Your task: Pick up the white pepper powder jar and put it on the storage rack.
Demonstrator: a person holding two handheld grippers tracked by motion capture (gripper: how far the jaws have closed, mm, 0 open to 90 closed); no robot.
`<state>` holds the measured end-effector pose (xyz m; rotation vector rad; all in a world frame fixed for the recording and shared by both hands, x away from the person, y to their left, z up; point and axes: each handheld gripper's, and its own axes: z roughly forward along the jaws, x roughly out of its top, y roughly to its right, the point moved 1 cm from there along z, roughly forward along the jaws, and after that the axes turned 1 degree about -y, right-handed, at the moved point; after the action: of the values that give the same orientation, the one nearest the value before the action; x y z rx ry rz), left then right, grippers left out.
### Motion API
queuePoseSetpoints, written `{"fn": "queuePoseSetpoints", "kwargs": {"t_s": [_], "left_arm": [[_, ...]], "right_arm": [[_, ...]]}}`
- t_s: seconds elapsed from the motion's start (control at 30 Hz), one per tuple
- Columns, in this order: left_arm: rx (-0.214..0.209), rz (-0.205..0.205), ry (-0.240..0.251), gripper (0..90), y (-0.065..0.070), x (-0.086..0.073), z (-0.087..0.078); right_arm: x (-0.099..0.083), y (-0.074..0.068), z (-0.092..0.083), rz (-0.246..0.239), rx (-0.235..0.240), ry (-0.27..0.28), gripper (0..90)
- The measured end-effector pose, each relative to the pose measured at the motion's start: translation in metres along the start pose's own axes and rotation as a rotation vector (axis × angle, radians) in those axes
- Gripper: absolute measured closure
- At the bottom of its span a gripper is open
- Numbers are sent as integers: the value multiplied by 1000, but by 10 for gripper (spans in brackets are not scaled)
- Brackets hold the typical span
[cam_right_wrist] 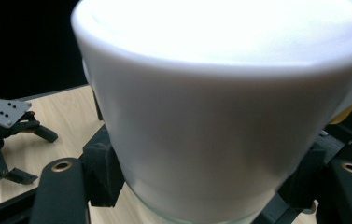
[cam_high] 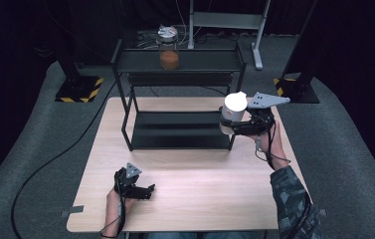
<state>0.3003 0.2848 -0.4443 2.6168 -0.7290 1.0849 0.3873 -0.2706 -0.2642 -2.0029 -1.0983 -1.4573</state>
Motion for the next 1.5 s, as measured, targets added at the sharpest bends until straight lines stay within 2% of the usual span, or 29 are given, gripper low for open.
{"fn": "queuePoseSetpoints", "kwargs": {"t_s": [0.7, 1.5], "left_arm": [[0, 0, 0, 2, 0, 0, 0], [-1, -2, 0, 2, 0, 0, 0]], "right_arm": [[42, 22, -8, -18, 4, 14, 301], [91, 39, -9, -45, -5, 25, 301]]}}
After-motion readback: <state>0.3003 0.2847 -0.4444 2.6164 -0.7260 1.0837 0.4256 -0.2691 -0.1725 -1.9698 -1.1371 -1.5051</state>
